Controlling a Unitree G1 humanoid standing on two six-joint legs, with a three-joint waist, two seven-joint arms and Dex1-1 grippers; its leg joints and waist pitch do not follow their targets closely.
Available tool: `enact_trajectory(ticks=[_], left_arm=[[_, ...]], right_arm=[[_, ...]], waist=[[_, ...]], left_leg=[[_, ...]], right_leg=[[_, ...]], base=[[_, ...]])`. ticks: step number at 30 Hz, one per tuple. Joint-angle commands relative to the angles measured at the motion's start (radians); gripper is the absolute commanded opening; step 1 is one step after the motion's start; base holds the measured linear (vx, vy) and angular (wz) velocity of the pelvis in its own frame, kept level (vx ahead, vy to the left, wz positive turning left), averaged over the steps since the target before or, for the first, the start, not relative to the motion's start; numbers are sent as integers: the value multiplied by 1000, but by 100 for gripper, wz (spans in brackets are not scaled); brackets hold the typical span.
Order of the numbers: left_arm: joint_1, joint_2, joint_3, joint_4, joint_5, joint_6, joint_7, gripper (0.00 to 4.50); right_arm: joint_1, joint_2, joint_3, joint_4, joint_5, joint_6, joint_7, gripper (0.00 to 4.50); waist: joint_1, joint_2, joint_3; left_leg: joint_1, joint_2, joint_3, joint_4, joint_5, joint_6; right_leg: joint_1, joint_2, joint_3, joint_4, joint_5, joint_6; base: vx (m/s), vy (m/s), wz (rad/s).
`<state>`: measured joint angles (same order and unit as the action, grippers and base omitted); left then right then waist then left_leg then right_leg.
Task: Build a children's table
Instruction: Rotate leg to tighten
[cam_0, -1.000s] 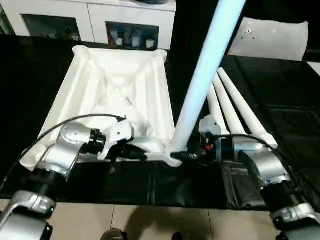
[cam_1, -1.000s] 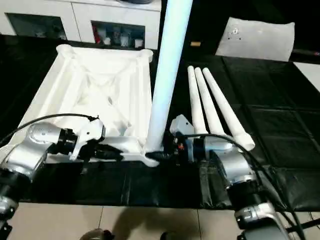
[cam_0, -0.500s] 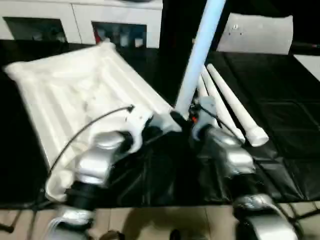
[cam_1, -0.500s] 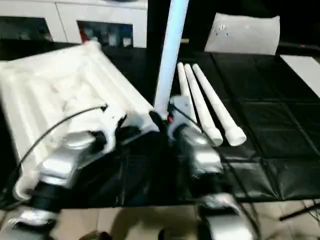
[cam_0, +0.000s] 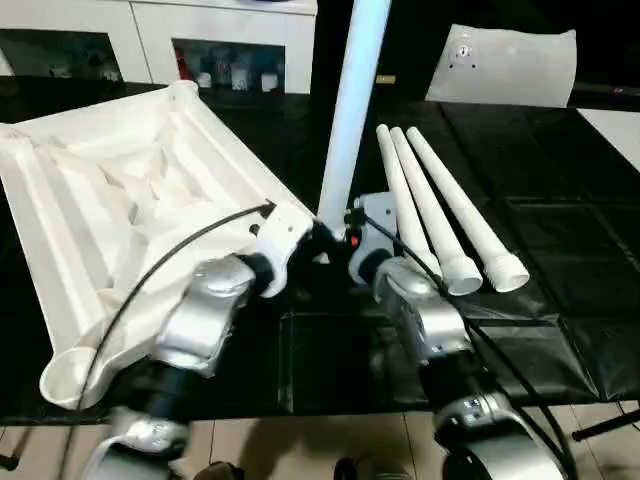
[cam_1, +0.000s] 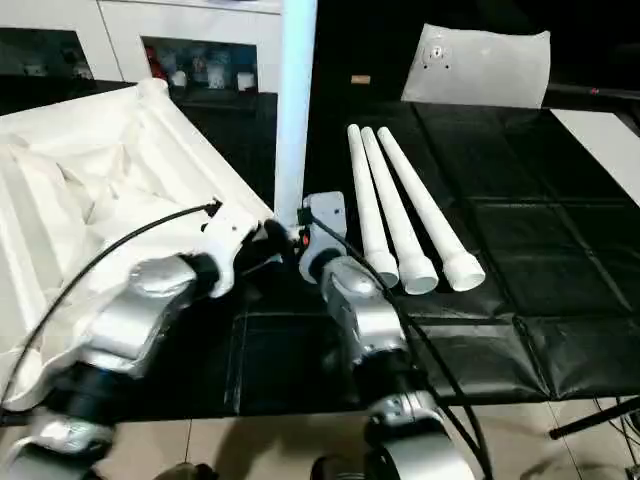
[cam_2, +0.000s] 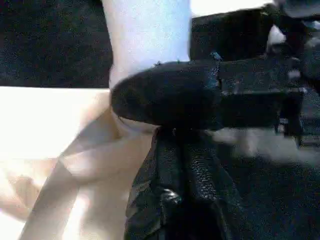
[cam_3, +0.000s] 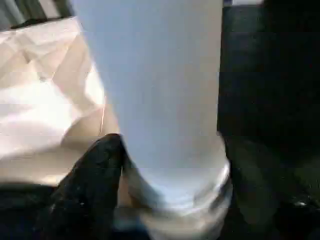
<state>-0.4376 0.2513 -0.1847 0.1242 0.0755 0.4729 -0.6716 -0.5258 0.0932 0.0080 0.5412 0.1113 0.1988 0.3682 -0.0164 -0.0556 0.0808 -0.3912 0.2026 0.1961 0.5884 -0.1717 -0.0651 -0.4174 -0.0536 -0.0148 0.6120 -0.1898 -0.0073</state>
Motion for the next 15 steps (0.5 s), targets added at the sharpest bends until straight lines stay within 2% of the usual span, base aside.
enact_trajectory(ticks=[1,3,4,6,7,10,12,14,15], left_arm=[[4,29,-2,-53,-8,26,-41,0],[14,66,-1,-88,-31,45,-89,0],[32,122,4,-143,-64,70,-155,0],[38,148,20,-169,-92,96,-178,0],[36,156,31,-175,-101,104,-179,20],[22,149,54,-160,-104,126,-152,44],[7,136,51,-120,-75,122,-110,72],[-2,120,43,-97,-73,137,-90,81],[-2,120,43,-97,-73,137,-90,84]], right_arm=[[22,-24,5,-54,18,26,47,351],[34,-44,6,-79,26,30,68,370],[51,-80,10,-114,33,32,104,378],[61,-106,13,-133,31,25,125,387],[69,-126,17,-147,33,19,151,400],[85,-164,17,-178,45,27,201,421],[103,-197,26,-209,42,36,238,448],[127,-232,42,-246,27,44,259,450],[127,-232,42,-246,27,44,259,450]], waist=[[5,16,-74],[9,16,-75],[11,15,-74],[11,17,-72],[14,17,-71],[22,13,-69],[23,13,-67],[24,11,-69],[27,16,-70]], left_leg=[[26,26,-10,-62,-139,31],[26,27,-12,-63,-129,32],[27,28,-11,-62,-134,31],[30,26,-8,-61,-142,25],[31,26,-6,-61,-148,22],[33,26,-6,-62,-179,13],[32,26,-8,-63,-194,9],[30,24,-9,-63,-186,9],[30,24,-9,-63,-183,6]], right_leg=[[52,-55,33,-56,-20,-219],[55,-58,31,-52,-20,-223],[53,-58,32,-53,-33,-223],[50,-55,33,-54,-49,-223],[48,-53,33,-55,-61,-222],[46,-55,35,-62,-123,-205],[45,-54,34,-66,-154,-191],[46,-55,34,-66,-156,-186],[47,-55,34,-65,-155,-184]], base=[[0,0,0],[0,0,0],[0,0,0],[0,0,0],[0,0,0],[0,0,0],[0,0,0],[0,0,0],[0,0,0]])
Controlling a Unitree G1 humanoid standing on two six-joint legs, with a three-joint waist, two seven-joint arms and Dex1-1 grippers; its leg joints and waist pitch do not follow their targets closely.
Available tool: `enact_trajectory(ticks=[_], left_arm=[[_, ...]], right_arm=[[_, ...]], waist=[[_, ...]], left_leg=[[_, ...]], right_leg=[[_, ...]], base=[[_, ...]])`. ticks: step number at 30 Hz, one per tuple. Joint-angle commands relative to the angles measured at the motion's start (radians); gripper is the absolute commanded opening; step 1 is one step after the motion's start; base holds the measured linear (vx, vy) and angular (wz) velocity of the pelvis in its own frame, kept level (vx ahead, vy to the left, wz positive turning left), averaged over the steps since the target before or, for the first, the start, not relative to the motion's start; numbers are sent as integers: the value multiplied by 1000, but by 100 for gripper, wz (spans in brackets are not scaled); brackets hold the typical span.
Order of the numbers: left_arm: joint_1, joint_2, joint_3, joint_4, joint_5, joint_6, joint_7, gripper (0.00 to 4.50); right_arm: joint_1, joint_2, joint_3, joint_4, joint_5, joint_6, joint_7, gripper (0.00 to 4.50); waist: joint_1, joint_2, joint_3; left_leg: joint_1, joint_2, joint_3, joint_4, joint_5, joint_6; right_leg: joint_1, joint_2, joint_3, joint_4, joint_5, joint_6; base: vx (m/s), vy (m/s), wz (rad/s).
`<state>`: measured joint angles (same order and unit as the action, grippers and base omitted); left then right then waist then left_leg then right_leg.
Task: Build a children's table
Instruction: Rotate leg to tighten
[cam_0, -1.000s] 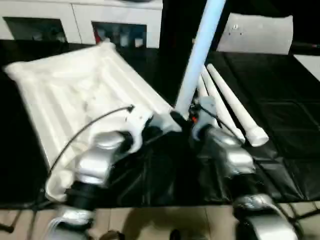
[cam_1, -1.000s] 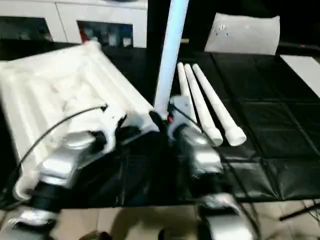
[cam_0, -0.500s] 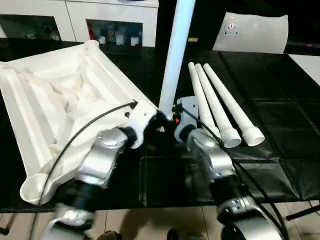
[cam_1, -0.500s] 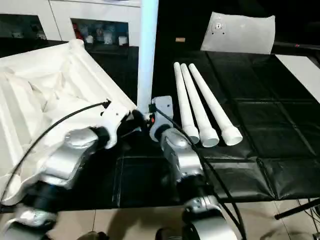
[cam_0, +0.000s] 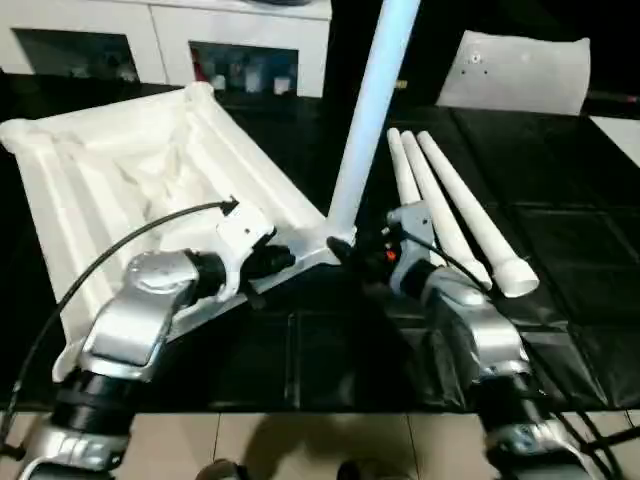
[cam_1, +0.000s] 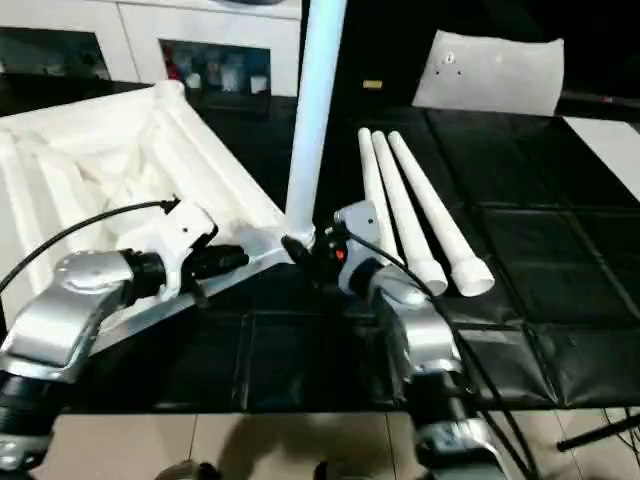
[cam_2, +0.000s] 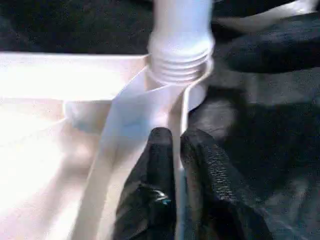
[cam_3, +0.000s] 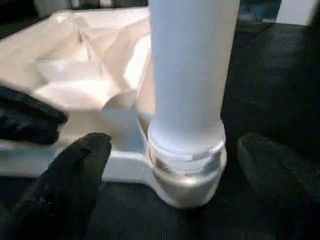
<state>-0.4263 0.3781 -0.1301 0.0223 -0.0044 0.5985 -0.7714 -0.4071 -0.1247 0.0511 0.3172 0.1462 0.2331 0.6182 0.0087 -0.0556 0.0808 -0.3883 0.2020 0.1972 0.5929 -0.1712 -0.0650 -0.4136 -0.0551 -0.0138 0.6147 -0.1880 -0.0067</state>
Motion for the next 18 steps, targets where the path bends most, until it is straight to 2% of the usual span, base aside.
enact_trajectory(ticks=[1,2,3,6,7,9,10,13,15,18], left_arm=[[-18,-18,-15,15,1,33,29,98],[-22,-29,-24,34,3,37,45,98],[-25,-33,-26,46,6,34,51,118],[-33,-47,-20,78,13,24,77,125],[-39,-56,-12,97,4,26,78,125],[-53,-96,33,131,-59,59,68,125],[-61,-105,47,143,-79,73,64,125],[-65,-66,-12,180,-26,28,50,125],[-74,-52,-30,214,0,6,63,125],[-87,-40,-44,251,20,2,68,125]], right_arm=[[22,-30,0,-48,-4,21,14,450],[40,-48,-1,-82,2,29,21,450],[47,-54,-2,-96,3,32,22,450],[62,-65,-2,-127,0,39,20,450],[74,-74,-1,-152,13,62,31,450],[111,-100,9,-214,34,98,64,450],[128,-112,17,-238,38,108,78,450],[155,-130,28,-263,32,105,84,450],[164,-135,32,-276,33,108,88,450],[174,-145,37,-302,36,126,91,450]], waist=[[0,12,-71],[1,12,-71],[2,13,-72],[0,10,-74],[-3,11,-72],[2,11,-72],[3,15,-71],[0,10,-72],[-1,15,-70],[0,17,-69]], left_leg=[[24,24,-10,-66,-173,9],[26,24,-10,-65,-171,11],[24,22,-10,-63,-162,18],[20,21,-11,-62,-153,29],[21,21,-11,-63,-164,31],[24,21,-11,-62,-172,32],[24,22,-12,-62,-173,31],[21,22,-14,-64,-185,37],[22,22,-14,-63,-199,35],[24,23,-16,-66,-217,25]], right_leg=[[45,-53,33,-68,-141,-186],[44,-53,33,-68,-136,-188],[47,-52,33,-68,-123,-187],[48,-53,32,-66,-109,-193],[47,-52,32,-71,-129,-193],[48,-53,32,-73,-142,-192],[47,-53,32,-72,-140,-196],[47,-53,30,-74,-159,-189],[43,-53,31,-81,-184,-182],[43,-53,31,-80,-207,-178]], base=[[0,0,0],[0,0,0],[0,0,0],[0,0,0],[0,0,0],[0,0,0],[0,0,0],[0,0,0],[0,0,0],[0,0,0]])
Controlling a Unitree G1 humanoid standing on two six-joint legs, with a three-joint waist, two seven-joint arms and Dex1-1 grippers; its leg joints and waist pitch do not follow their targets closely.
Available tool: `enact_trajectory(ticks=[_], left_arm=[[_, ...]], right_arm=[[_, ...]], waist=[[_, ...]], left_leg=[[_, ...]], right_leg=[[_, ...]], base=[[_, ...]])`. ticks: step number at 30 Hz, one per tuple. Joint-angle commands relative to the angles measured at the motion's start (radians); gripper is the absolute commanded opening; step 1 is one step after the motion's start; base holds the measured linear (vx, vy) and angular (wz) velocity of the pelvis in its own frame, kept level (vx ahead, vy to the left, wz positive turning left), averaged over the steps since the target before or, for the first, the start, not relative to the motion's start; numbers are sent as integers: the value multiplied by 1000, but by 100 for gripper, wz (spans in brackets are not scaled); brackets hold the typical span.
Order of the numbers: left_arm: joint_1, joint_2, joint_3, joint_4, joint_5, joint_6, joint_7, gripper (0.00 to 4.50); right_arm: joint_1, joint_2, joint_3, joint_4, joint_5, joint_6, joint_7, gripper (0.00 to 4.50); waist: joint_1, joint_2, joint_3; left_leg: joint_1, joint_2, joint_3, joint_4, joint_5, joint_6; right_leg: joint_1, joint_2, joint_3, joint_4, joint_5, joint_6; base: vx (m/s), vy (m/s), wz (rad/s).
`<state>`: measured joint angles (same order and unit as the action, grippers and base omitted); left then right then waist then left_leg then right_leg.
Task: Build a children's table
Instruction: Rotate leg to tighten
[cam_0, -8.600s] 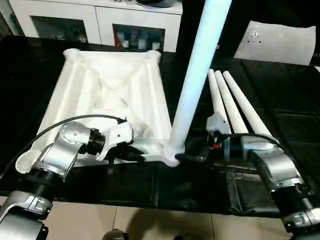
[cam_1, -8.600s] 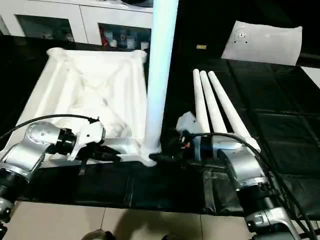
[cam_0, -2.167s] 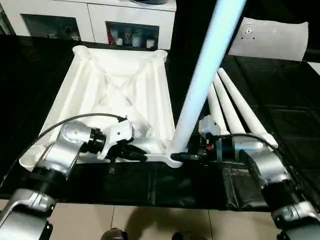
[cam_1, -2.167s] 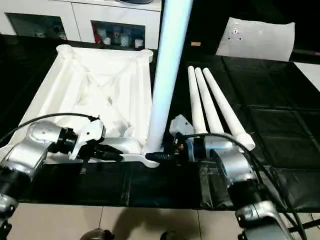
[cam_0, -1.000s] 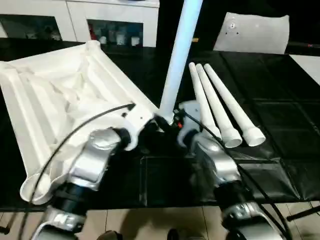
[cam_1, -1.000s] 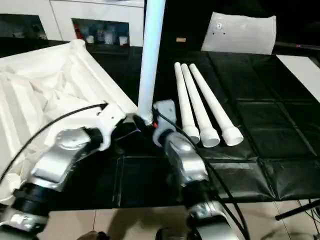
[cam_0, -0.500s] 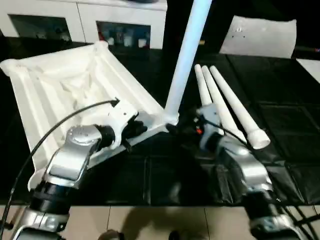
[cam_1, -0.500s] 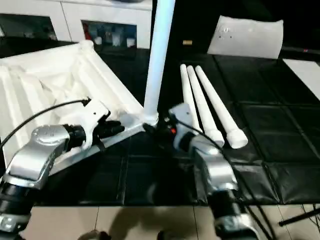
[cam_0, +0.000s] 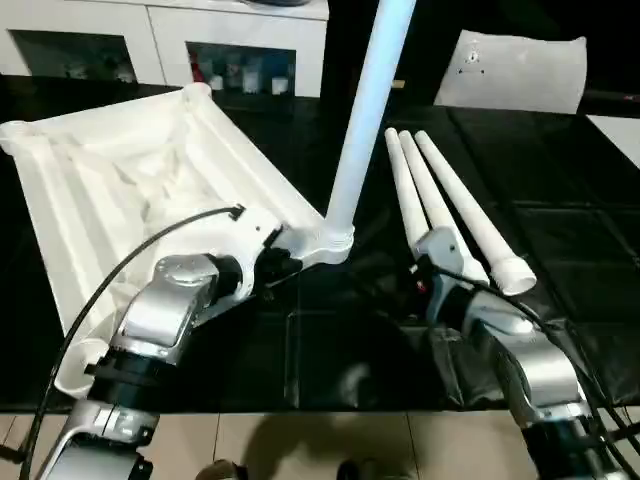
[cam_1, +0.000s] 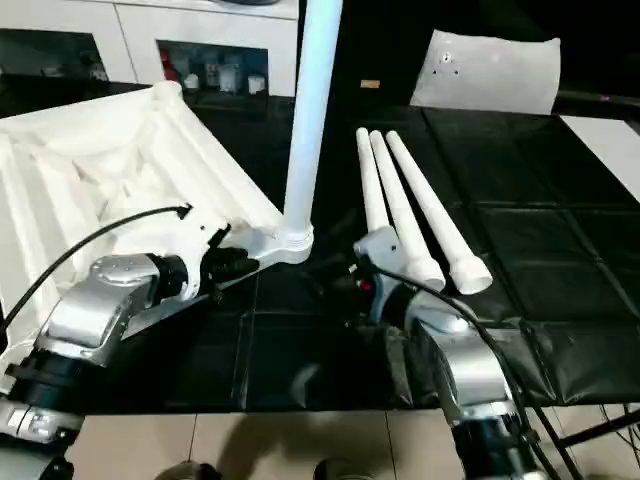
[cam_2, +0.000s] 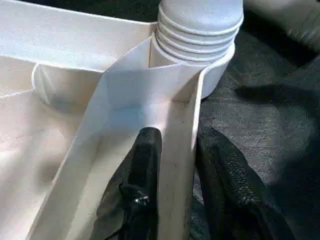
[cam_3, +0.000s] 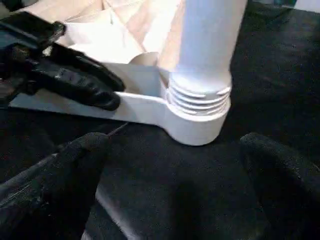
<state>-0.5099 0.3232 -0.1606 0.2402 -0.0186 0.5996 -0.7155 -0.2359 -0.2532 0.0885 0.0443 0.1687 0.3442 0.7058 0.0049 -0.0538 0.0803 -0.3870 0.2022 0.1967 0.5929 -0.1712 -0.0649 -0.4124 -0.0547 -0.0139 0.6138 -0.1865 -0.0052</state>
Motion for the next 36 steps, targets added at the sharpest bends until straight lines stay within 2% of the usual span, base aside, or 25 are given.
enact_trajectory(ticks=[1,5,7,10,12,15,17,19,23,24,25,26,27,29,30,31,34,36], left_arm=[[-4,19,-17,36,37,2,11,125],[-6,33,-30,28,20,14,-19,89],[-6,47,-46,22,21,19,-39,89],[-9,62,-64,23,28,20,-55,52],[-10,69,-71,24,35,22,-59,49],[-12,90,-86,19,44,23,-76,9],[-15,100,-91,23,47,4,-91,4],[-21,112,-103,36,41,-26,-116,2],[-22,123,-119,53,42,-64,-150,2],[-23,130,-127,66,44,-83,-164,2],[-28,144,-143,98,47,-152,-201,2],[-30,149,-144,109,44,-165,-213,2],[-32,160,-150,128,47,-224,-236,2],[-30,184,-157,156,34,-294,-311,2],[-23,198,-160,165,21,-375,-368,2],[-16,212,-164,169,7,-411,-421,2],[-10,251,-181,191,3,-471,-510,2],[-14,263,-178,214,-16,-498,-556,2]], right_arm=[[3,-18,0,-31,13,16,4,450],[4,-29,7,-39,11,19,6,450],[3,-38,13,-37,6,13,12,450],[2,-43,17,-38,1,13,18,450],[0,-45,19,-38,1,12,22,450],[-7,-53,21,-32,0,8,26,450],[-13,-58,22,-26,-1,3,27,450],[-19,-63,26,-21,0,-1,31,450],[-24,-65,30,-16,-2,-6,36,450],[-28,-67,33,-13,-4,-10,40,450],[-36,-71,37,-7,-7,-23,52,450],[-39,-72,38,-4,-6,-26,57,450],[-44,-75,38,-1,-3,-30,66,450],[-58,-85,38,9,7,-39,92,450],[-66,-93,42,17,10,-47,111,450],[-74,-101,47,26,13,-56,129,450],[-97,-118,58,60,16,-84,176,450],[-119,-123,63,95,20,-110,215,450]], waist=[[2,13,-67],[1,13,-67],[1,14,-67],[1,14,-67],[1,14,-68],[1,14,-68],[1,15,-68],[-1,11,-69],[-3,13,-69],[-3,12,-69],[-2,11,-70],[-3,12,-70],[-2,14,-69],[3,12,-68],[5,12,-68],[6,12,-68],[9,15,-68],[15,14,-68]], left_leg=[[22,23,-16,-68,-228,20],[24,23,-17,-67,-253,9],[23,23,-18,-68,-249,8],[23,23,-17,-68,-243,11],[23,23,-17,-67,-237,12],[22,24,-17,-68,-228,13],[22,23,-17,-68,-224,14],[21,23,-16,-67,-221,16],[21,22,-16,-66,-213,20],[22,22,-16,-66,-213,20],[22,21,-16,-66,-218,23],[22,22,-16,-66,-219,21],[25,24,-15,-66,-225,17],[26,23,-15,-67,-239,15],[26,24,-16,-69,-240,11],[28,25,-16,-69,-243,11],[33,27,-14,-70,-239,7],[33,27,-12,-69,-236,8]], right_leg=[[41,-55,30,-81,-228,-176],[38,-56,31,-86,-282,-166],[38,-56,31,-85,-276,-167],[37,-55,31,-83,-258,-171],[39,-56,31,-82,-244,-176],[40,-56,31,-79,-225,-183],[41,-56,31,-78,-221,-184],[42,-56,31,-79,-222,-183],[41,-56,31,-77,-206,-189],[41,-56,31,-77,-205,-189],[41,-56,31,-79,-217,-185],[42,-57,32,-77,-215,-185],[39,-57,32,-78,-218,-189],[38,-58,33,-81,-246,-180],[38,-59,33,-81,-252,-177],[37,-60,33,-81,-250,-176],[33,-59,33,-75,-222,-193],[35,-61,33,-71,-204,-204]], base=[[0,0,0],[0,0,0],[0,0,0],[0,0,0],[0,0,0],[0,0,0],[0,0,0],[0,0,0],[0,0,0],[0,0,0],[0,0,0],[0,0,0],[0,0,0],[0,0,0],[0,0,0],[0,0,0],[0,0,0],[0,0,0]])
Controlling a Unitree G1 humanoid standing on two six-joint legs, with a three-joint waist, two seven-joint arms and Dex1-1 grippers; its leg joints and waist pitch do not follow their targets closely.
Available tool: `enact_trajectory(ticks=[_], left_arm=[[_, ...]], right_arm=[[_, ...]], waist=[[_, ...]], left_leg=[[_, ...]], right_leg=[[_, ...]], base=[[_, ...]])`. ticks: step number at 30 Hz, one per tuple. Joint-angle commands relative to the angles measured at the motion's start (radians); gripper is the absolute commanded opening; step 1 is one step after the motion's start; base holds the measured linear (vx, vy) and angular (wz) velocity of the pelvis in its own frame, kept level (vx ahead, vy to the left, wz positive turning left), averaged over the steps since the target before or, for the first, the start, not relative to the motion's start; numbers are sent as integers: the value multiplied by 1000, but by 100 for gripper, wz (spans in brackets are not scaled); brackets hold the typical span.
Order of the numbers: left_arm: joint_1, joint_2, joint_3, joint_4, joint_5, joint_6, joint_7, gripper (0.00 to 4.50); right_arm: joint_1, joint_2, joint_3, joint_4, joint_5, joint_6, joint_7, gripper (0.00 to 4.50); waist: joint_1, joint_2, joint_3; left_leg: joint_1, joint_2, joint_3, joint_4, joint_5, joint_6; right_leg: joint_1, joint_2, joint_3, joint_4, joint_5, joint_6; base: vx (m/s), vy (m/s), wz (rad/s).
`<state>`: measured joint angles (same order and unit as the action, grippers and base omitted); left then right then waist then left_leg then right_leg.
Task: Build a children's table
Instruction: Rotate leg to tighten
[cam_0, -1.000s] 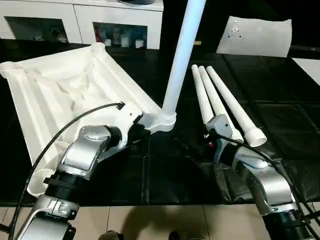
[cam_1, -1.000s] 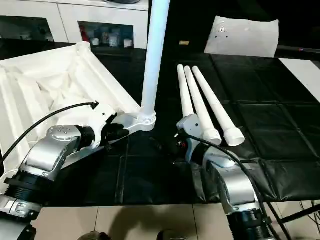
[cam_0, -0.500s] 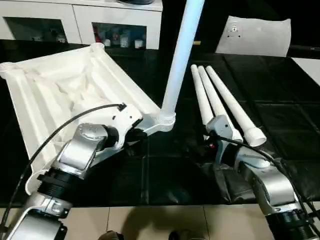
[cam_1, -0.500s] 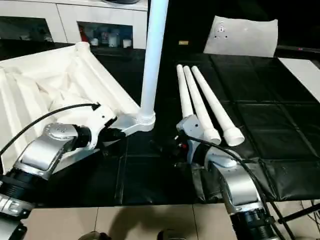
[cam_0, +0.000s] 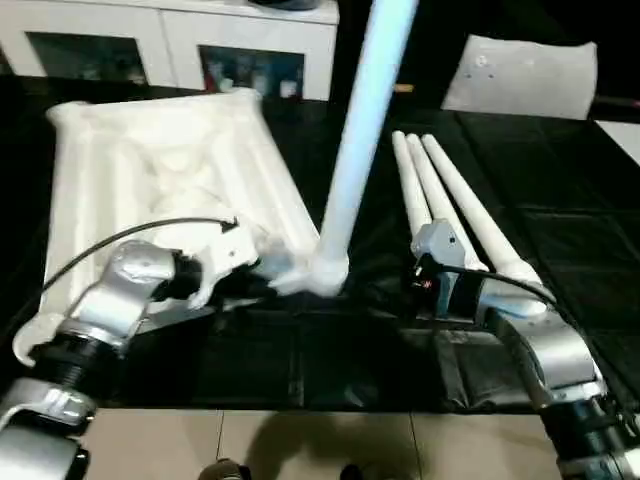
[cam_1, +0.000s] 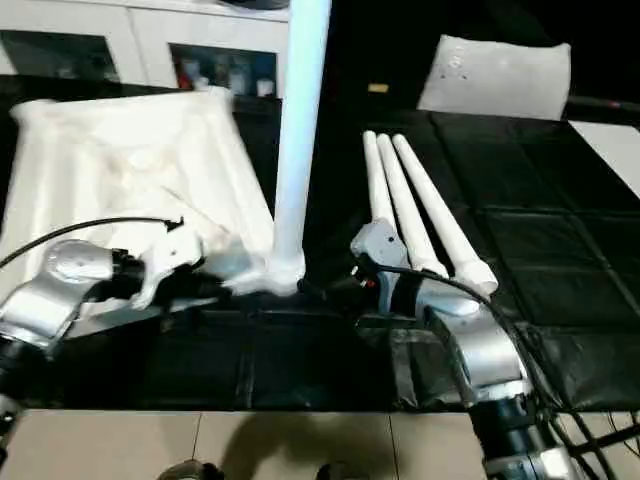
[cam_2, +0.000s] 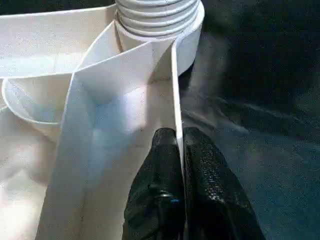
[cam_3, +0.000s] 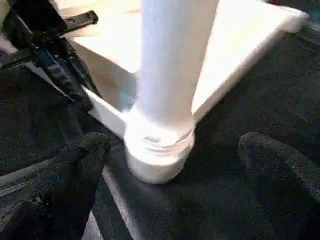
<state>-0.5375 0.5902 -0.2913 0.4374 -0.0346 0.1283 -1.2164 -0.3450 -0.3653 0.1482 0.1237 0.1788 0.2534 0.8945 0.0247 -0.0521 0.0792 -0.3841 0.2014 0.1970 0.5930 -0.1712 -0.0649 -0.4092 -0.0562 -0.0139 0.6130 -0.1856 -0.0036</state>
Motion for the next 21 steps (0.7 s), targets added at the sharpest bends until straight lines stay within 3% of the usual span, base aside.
enact_trajectory(ticks=[1,6,8,13,21], left_arm=[[12,0,-45,21,-8,-34,-75,2],[1,19,-54,51,-24,-63,-169,2],[-6,21,-62,68,-22,-88,-210,0],[-17,17,-74,81,-23,-112,-265,0],[-30,0,-80,99,-14,-130,-288,0]], right_arm=[[-20,-13,7,31,11,-28,44,450],[-52,-34,57,96,0,-93,164,450],[-67,-40,87,129,-4,-120,230,423],[-121,-18,129,251,-45,-206,260,379],[-166,36,143,337,-30,-247,294,327]], waist=[[-1,13,-67],[6,10,-68],[7,5,-69],[9,6,-69],[13,4,-72]], left_leg=[[32,29,-11,-69,-233,6],[30,29,-10,-69,-214,15],[29,29,-9,-67,-208,20],[31,30,-9,-67,-214,15],[29,31,-9,-66,-204,22]], right_leg=[[31,-60,34,-69,-199,-208],[35,-62,33,-65,-180,-217],[37,-62,33,-64,-169,-221],[34,-65,32,-65,-203,-230],[38,-65,31,-60,-177,-238]], base=[[0,0,0],[0,0,0],[0,0,0],[0,0,0],[0,0,0]])
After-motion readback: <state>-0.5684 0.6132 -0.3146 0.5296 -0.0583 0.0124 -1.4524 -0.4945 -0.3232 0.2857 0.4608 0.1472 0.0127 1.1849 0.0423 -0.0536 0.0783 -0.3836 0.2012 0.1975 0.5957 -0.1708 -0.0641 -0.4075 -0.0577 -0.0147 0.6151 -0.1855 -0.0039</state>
